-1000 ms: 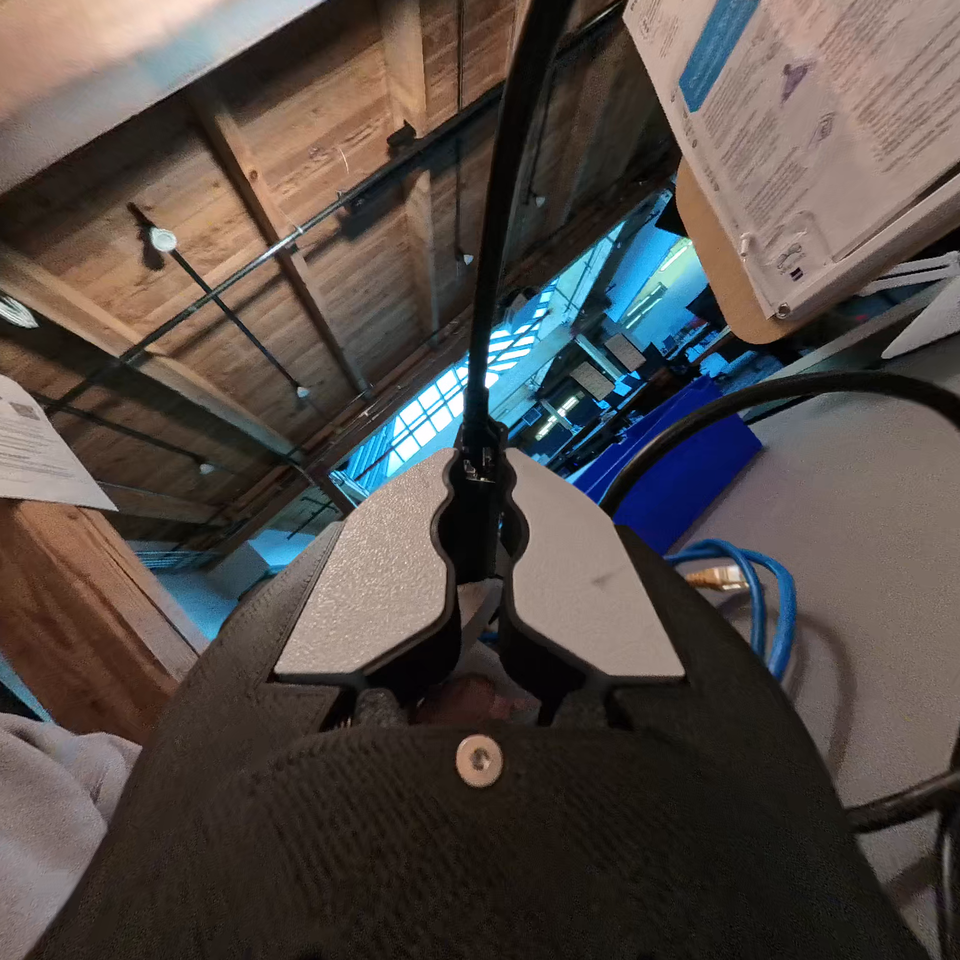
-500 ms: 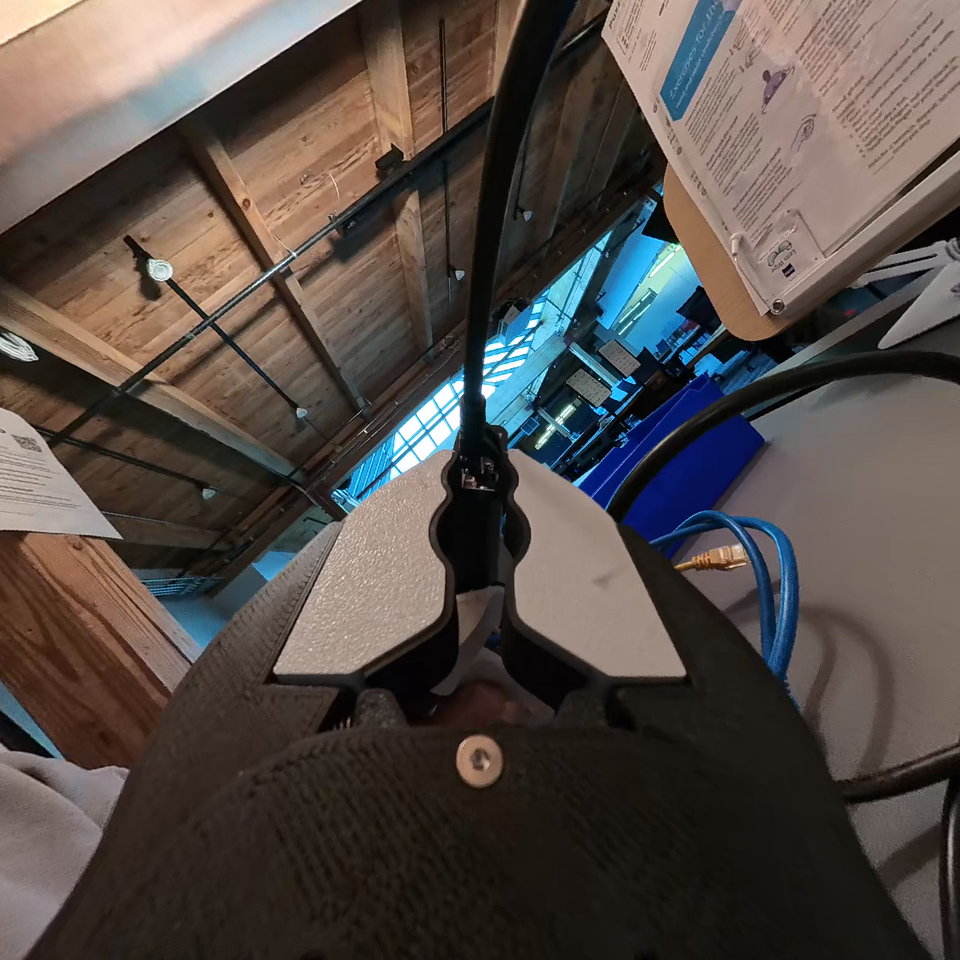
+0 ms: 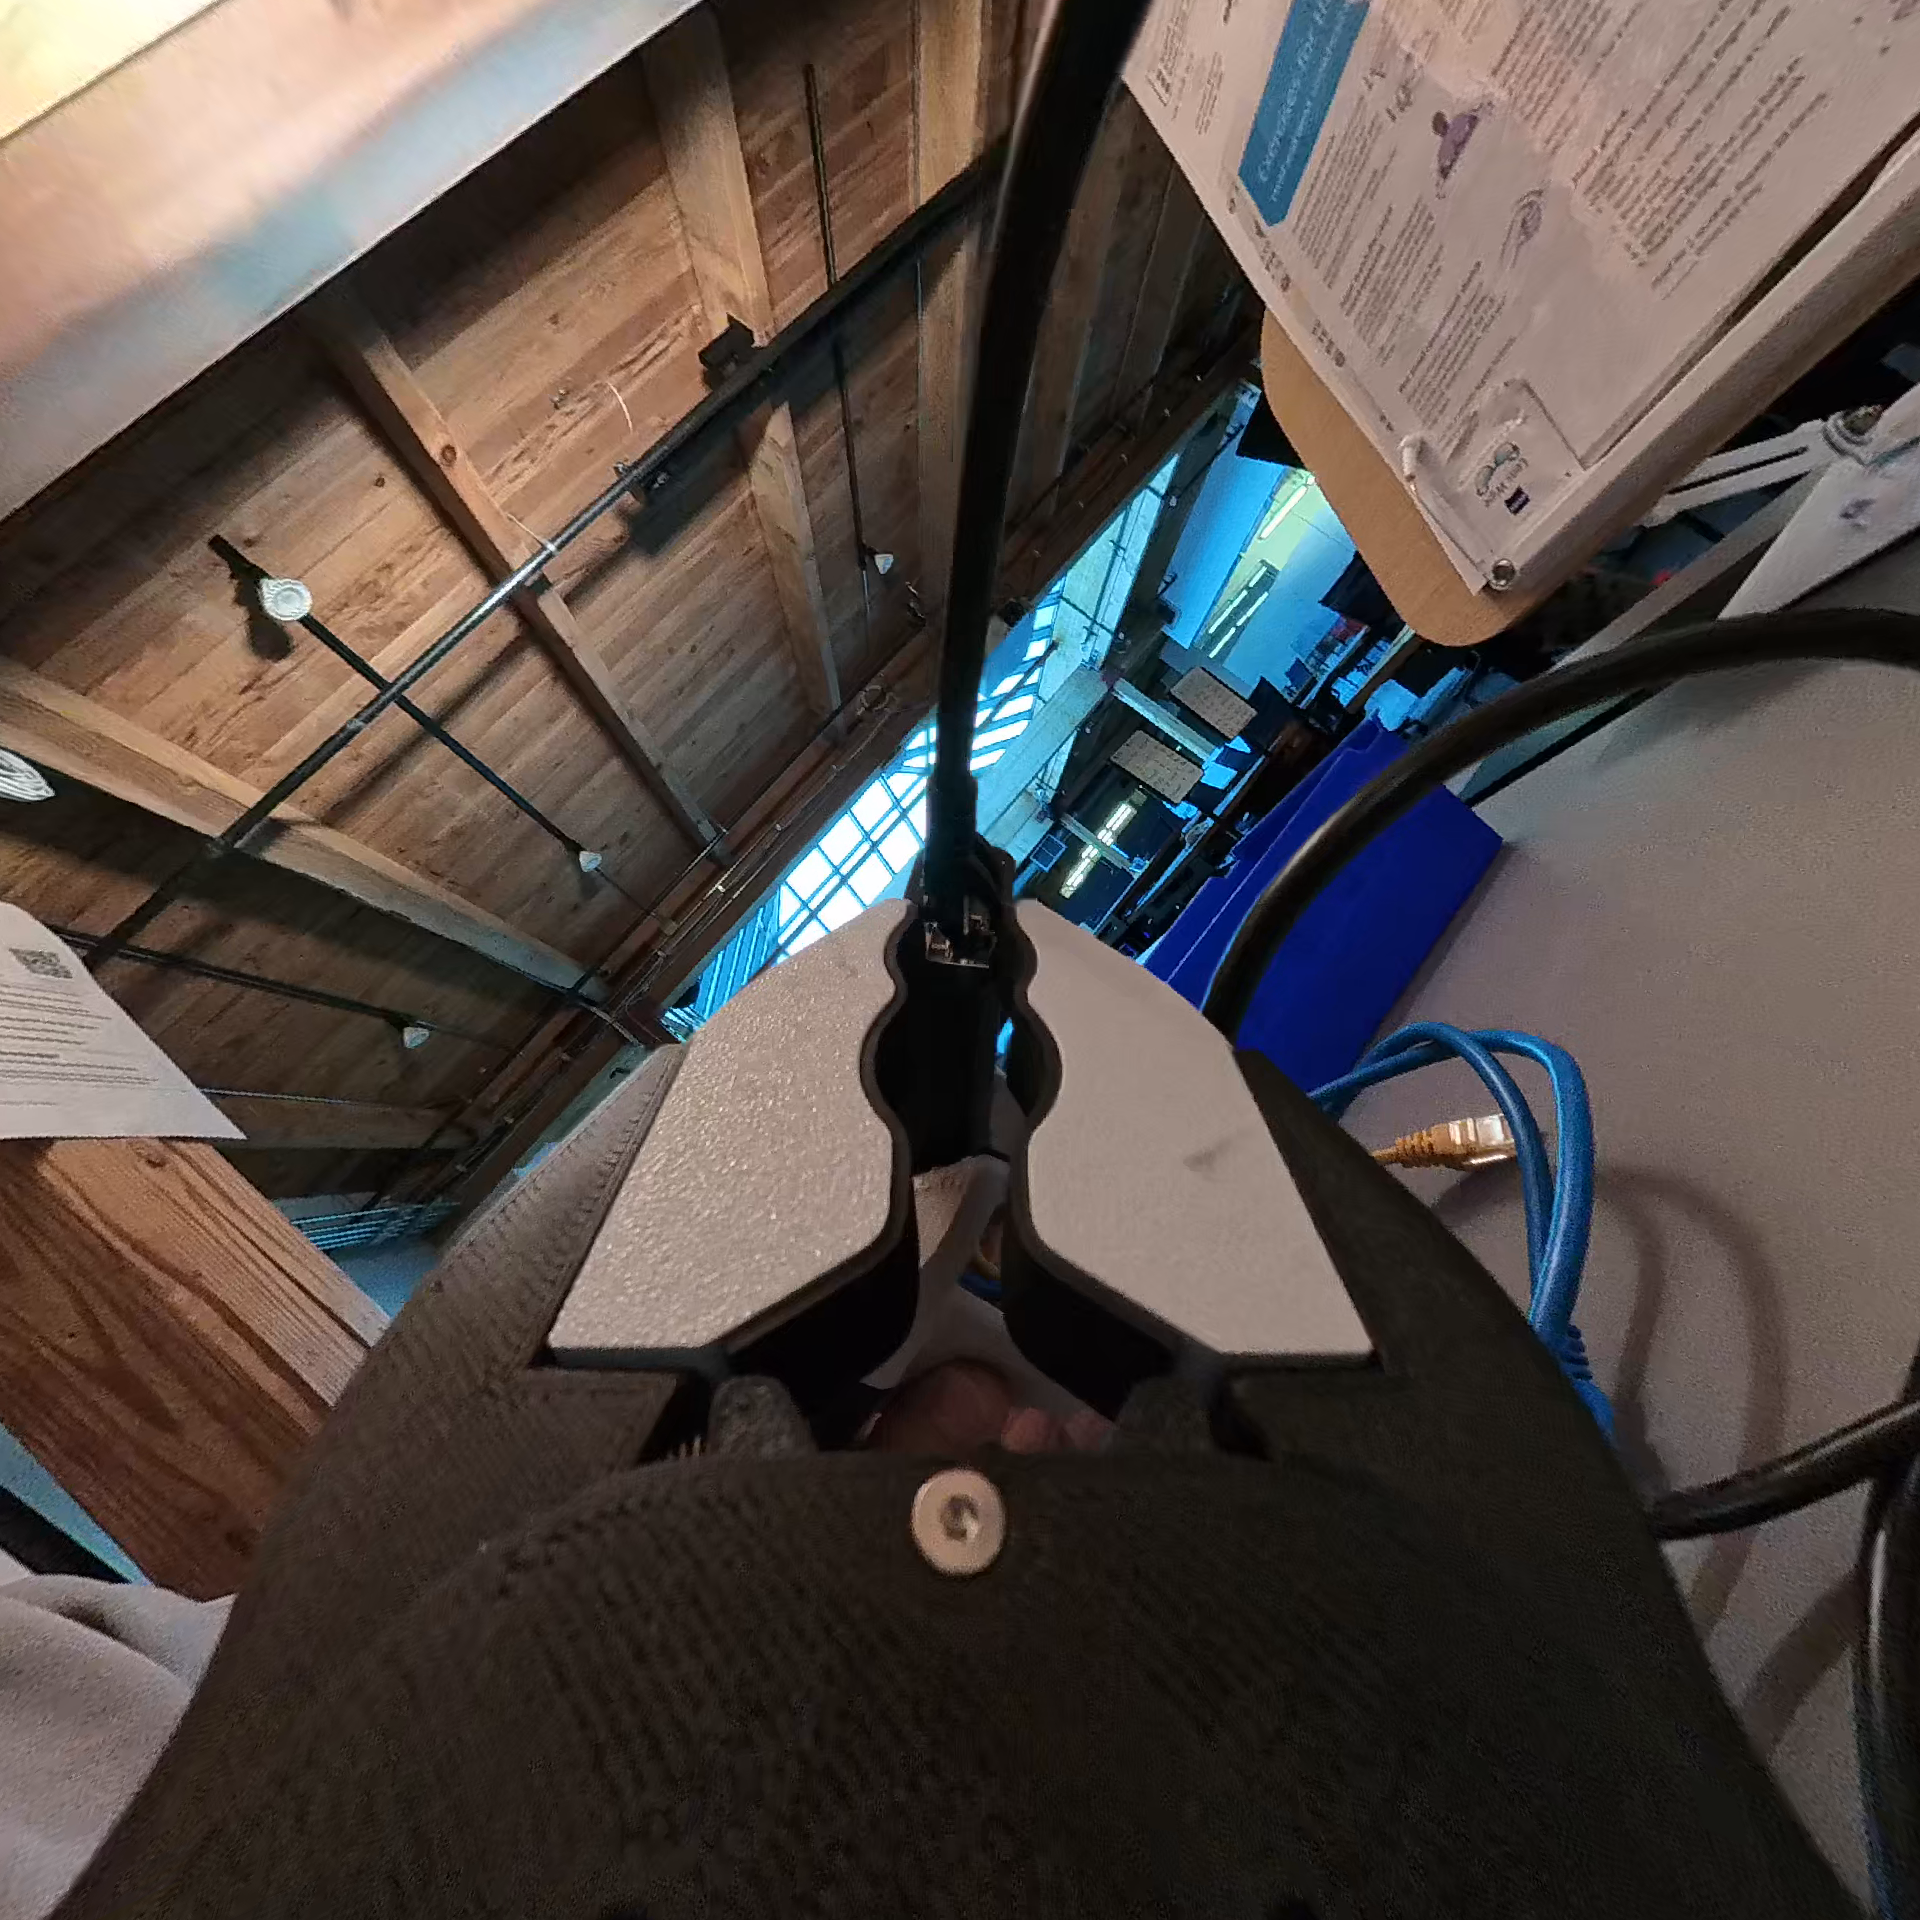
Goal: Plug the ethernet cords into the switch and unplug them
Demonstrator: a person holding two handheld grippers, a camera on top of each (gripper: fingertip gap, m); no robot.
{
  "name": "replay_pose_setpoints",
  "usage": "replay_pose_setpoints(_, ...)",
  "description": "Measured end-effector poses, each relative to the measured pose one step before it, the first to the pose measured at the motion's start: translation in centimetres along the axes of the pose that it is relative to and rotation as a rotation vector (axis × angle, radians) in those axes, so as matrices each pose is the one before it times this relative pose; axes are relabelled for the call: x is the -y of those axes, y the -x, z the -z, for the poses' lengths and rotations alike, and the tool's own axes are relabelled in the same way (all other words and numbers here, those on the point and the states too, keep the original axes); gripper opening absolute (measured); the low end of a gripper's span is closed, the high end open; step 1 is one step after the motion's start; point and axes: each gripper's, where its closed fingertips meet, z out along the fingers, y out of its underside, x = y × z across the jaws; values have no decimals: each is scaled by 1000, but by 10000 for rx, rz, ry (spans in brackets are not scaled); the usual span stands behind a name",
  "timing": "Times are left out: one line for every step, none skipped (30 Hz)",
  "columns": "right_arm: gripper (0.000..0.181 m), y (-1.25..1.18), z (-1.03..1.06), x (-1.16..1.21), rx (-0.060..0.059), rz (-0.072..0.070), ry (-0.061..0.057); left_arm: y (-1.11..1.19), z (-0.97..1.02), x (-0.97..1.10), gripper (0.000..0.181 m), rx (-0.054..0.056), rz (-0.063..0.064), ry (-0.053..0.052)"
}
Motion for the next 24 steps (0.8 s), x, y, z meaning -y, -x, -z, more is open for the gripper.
replay_pose_setpoints(13,-60,18,-35,-82,81,70,41,4,-41,57,28,-138,29)
replay_pose_setpoints(13,29,21,-58,-78,176,85,22,22,-13,57,6,-146,9)
replay_pose_setpoints(12,90,-2,-77,-60,231,130,41,23,-26,57,12,-144,1)
replay_pose_setpoints(12,35,-3,-25,-98,180,85,34,-11,-36,57,30,-126,19)
replay_pose_setpoints(12,60,1,-14,-23,142,45,14,-26,-64,57,24,-77,32)
replay_pose_setpoints(12,101,2,-52,72,228,52,13,-1,-17,57,23,-66,-9)
replay_pose_setpoints(13,15,13,-51,94,198,58,17,16,-6,57,45,-142,-9)
replay_pose_setpoints(12,-177,33,-86,20,198,84,27,-8,-111,57,47,-202,39)
replay_pose_setpoints(12,-320,46,-130,-39,115,131,2,-48,-251,57,20,-163,103)
replay_pose_setpoints(12,-113,-38,-28,2,-52,-76,33,-47,-198,57,41,-152,79)
replay_pose_setpoints(12,106,-84,29,58,-173,-196,103,11,42,57,98,-186,-8)
replay_pose_setpoints(12,90,-112,-9,3,-92,-62,136,76,159,57,59,-104,-39)
replay_pose_setpoints(12,141,-116,-9,22,166,13,104,47,53,57,-12,60,-27)
replay_pose_setpoints(12,48,-102,-35,-74,140,35,75,24,-8,57,-14,167,-66)
replay_pose_setpoints(12,94,-96,36,23,82,4,15,-17,-44,57,-18,306,-53)
replay_pose_setpoints(12,-68,-15,88,2,-26,4,-71,-41,28,57,-104,536,-96)
replay_pose_setpoints(12,-105,28,119,-104,13,-150,-148,-121,-20,57,-196,685,-37)
replay_pose_setpoints(12,56,-35,13,80,-133,-39,-86,-57,-31,57,-78,406,-12)
replay_pose_setpoints(11,-102,90,285,-7,-51,-199,47,64,-20,57,149,-316,-35)
replay_pose_setpoints(11,-169,418,1015,5,-98,-502,118,111,-198,57,242,-907,139)
replay_pose_setpoints(11,-255,557,1244,-66,-55,-357,180,166,-143,57,273,-1077,87)
replay_pose_setpoints(11,-192,428,718,-182,358,131,304,154,23,57,333,-915,-17)
replay_pose_setpoints(11,153,135,-422,-64,515,870,219,63,179,57,131,-246,-52)
replay_pose_setpoints(11,817,68,-302,72,454,572,101,-44,238,57,-122,460,-3)
